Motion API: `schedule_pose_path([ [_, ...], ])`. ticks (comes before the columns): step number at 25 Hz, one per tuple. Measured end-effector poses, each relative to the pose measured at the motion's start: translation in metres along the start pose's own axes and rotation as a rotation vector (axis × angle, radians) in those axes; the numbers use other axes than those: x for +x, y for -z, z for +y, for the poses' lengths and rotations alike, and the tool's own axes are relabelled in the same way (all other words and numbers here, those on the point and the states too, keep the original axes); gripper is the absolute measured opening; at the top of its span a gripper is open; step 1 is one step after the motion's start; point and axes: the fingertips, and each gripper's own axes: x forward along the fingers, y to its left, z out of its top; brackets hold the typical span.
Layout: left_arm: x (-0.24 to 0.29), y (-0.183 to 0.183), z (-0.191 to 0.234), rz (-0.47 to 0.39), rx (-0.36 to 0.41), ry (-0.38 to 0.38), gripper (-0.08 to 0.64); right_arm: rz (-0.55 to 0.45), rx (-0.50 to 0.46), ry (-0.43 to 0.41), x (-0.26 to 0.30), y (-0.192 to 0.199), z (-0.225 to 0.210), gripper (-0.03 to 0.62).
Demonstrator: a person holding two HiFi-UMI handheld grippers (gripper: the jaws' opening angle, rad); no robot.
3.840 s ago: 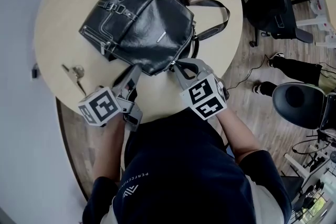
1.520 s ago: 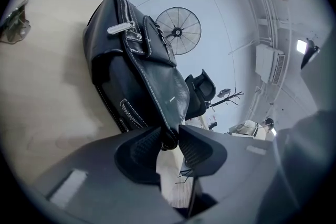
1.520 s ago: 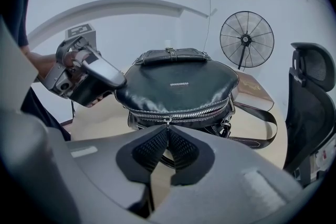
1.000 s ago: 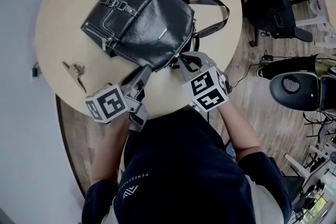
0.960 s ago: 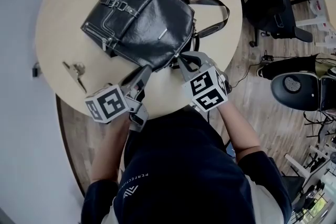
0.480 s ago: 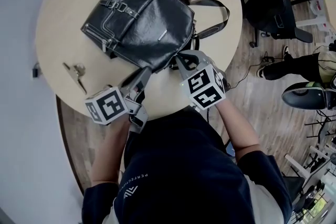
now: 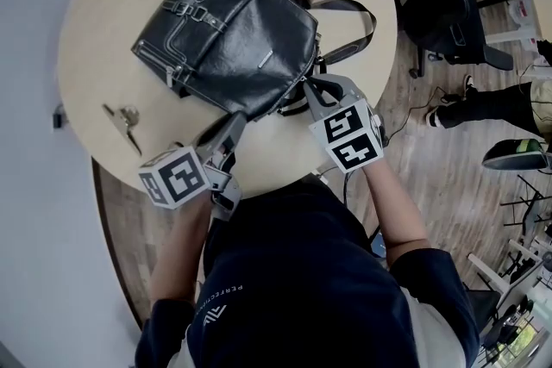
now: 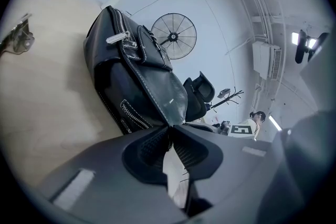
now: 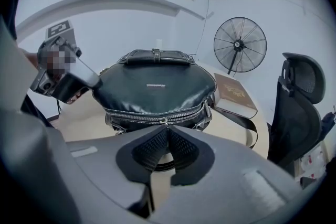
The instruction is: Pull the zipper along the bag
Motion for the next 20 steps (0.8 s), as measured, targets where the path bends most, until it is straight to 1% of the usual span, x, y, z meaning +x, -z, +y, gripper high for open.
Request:
schedule_pose_path([
  [3, 0.0, -0.002, 0.0, -0.005, 0.017, -0.005, 0.052, 0.001, 0.003, 0.023, 0.001, -0.001, -0.012, 0.015],
  [7, -0.001, 0.0, 0.0, 0.005, 0.005, 0.0, 0.051, 0.008, -0.003, 0.054, 0.005, -0.003, -0.029, 0.017],
  [10, -0.001, -0.002, 0.0, 0.003, 0.017, 0.003, 0.051, 0.011, -0.007, 0.074, 0.006, -0.004, -0.04, 0.017],
  [20, -0.001, -0.002, 0.0, 0.002, 0.012, 0.008, 0.048, 0.02, -0.035, 0.099, 0.014, -0.011, -0.062, 0.018],
])
